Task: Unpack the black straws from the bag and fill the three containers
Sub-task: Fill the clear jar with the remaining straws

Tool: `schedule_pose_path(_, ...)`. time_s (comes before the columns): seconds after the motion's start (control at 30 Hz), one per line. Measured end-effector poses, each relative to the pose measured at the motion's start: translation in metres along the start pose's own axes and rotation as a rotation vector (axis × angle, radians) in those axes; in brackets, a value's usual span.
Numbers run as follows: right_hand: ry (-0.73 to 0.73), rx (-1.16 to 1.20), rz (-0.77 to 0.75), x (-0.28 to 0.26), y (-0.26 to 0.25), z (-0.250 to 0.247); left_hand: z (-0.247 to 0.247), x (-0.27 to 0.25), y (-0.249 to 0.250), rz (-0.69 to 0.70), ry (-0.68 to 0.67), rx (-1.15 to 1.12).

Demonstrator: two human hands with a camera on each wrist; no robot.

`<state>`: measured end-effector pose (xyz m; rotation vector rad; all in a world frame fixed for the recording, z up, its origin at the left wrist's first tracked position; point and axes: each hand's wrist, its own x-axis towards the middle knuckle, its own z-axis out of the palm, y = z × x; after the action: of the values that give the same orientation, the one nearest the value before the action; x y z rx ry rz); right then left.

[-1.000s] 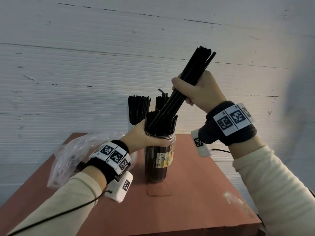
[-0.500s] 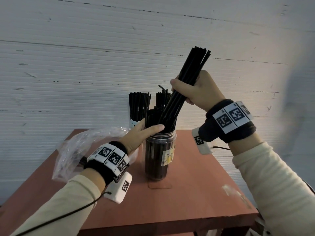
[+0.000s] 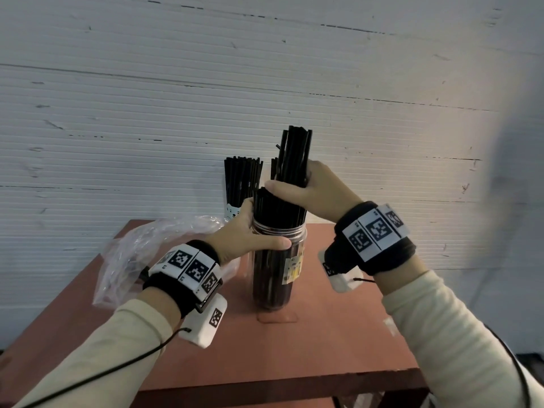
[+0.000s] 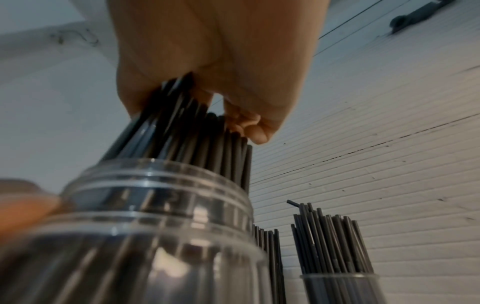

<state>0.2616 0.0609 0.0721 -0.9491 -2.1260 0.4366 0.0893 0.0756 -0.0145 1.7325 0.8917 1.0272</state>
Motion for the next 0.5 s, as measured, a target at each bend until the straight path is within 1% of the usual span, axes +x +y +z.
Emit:
schedule_pose_path(0.17,0.224,0.064,-0.069,-0.006,0.000,0.002,0.000,-0.002,0.001,-0.030,0.021,0.006)
schedule_pose_path(0.23,0.329,0.050,-0.154,-0.004,-0.006,-0.002,0.001,-0.004,-0.002,-0.023,0.039,-0.005)
schedule_pose_path(0.3,0.406,-0.036,-0.260,-0.001,-0.013,-0.005,0.002,-0.006,-0.003,-0.010,0.057,-0.026)
schedule_pose_path(0.4,0.436,-0.221,-0.384,0.004,-0.018,0.000,0.004,-0.012,-0.001,0.002,0.078,-0.030)
schedule_pose_path(0.5,0.409,-0.264,-0.379,-0.001,-0.008,0.016,0.007,-0.015,0.001,-0.004,0.081,-0.018)
